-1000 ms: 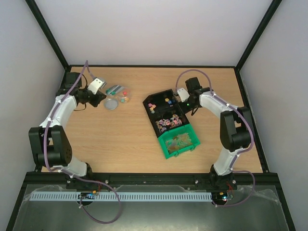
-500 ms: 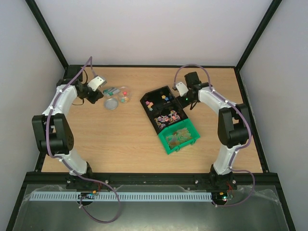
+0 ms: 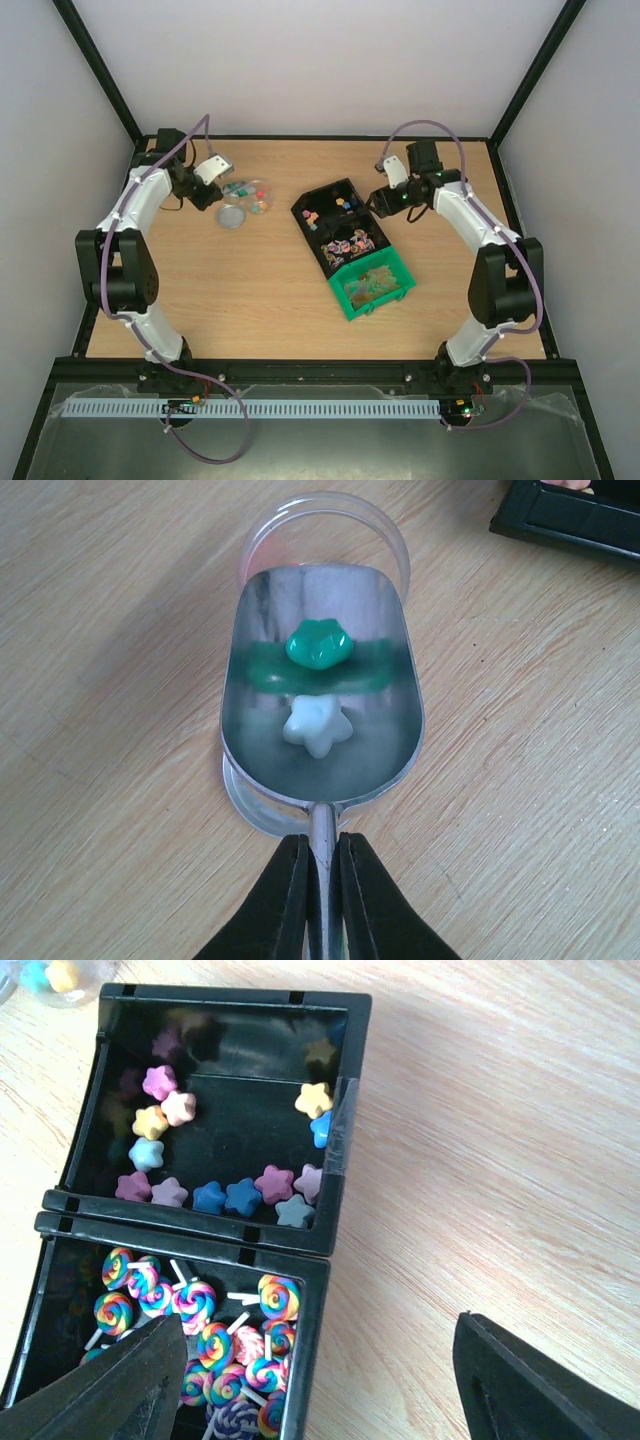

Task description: Pack the candies

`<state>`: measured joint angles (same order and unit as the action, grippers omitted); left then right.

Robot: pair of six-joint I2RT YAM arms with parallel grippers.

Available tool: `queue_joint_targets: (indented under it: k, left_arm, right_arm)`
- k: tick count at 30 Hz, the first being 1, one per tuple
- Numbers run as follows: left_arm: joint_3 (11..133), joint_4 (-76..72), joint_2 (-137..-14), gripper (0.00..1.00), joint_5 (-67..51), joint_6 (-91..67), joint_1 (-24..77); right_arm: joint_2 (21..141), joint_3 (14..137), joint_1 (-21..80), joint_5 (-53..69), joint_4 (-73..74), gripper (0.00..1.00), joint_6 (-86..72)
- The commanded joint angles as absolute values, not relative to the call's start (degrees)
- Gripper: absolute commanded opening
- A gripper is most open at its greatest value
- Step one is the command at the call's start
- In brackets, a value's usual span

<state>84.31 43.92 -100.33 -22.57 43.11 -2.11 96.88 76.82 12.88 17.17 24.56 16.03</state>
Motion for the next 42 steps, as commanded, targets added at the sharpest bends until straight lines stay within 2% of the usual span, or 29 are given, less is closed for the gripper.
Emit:
queue_joint_targets:
  k: [1,8,24,32,36,42]
  left_arm:
    - [86.9,46.5,-101.6,0.02,-20.4,44.1,-1.1]
    - [89.5,48.7,-103.2,0.02,-15.7,43.8,1.0]
    - [94.4,53.8,-105.0,0.02,-11.4,44.8,2.8]
    - [94.9,54.3,-102.1,0.02,-14.4,45.2,2.3]
    - [94.4,54.0,-98.4,0.02,-21.3,45.4,1.5]
    - [93.9,58.4,-92.1,0.02,-28.0,45.3,4.1]
  right_arm:
    - [94.1,75.3,10.8,20.5,27.8,0.77,14.4]
    - [92.4,73.8,9.1,22.9,28.7,0.92,14.1]
    - [91.1,72.6,8.8,24.7,31.3,0.97,14.8]
    - [89.7,72.0,6.6,27.9,34.3,1.0,14.8]
    - [89.7,71.9,4.3,30.2,37.5,0.98,15.5]
    - [88.5,68.7,3.5,30.0,43.1,0.86,19.5]
